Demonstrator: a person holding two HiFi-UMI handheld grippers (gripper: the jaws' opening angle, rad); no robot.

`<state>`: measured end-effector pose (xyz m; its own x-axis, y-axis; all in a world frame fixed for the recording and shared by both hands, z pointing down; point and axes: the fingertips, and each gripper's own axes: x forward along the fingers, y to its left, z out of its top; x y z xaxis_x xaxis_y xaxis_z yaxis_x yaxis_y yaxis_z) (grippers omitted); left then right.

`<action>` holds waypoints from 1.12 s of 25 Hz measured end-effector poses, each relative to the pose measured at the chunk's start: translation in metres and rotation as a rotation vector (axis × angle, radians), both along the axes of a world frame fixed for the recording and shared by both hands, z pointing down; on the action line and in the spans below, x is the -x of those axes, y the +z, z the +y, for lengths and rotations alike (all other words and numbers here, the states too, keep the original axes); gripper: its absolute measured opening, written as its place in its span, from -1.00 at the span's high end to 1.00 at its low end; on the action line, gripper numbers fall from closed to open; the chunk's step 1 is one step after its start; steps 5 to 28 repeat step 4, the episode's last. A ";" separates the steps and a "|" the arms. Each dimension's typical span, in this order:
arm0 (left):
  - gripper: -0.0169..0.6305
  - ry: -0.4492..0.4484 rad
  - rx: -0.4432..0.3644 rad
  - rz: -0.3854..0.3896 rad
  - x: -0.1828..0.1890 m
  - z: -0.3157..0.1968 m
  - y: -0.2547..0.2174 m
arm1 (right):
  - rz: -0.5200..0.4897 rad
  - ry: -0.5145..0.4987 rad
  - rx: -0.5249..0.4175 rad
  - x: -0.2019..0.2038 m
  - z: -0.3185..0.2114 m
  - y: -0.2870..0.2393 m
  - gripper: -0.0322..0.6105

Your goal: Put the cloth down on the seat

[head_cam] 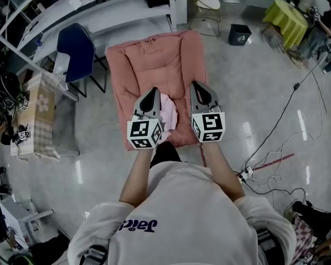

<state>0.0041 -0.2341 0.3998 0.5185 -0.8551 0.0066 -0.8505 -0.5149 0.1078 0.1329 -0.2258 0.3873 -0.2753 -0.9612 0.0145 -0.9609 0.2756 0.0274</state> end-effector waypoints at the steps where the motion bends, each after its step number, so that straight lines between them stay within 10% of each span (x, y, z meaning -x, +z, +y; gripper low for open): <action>1: 0.91 0.002 0.005 0.001 0.001 -0.006 0.003 | 0.002 0.000 0.003 0.001 -0.006 0.003 0.85; 28: 0.91 -0.004 0.020 0.005 0.006 -0.029 0.014 | 0.010 -0.001 0.012 0.004 -0.027 0.011 0.85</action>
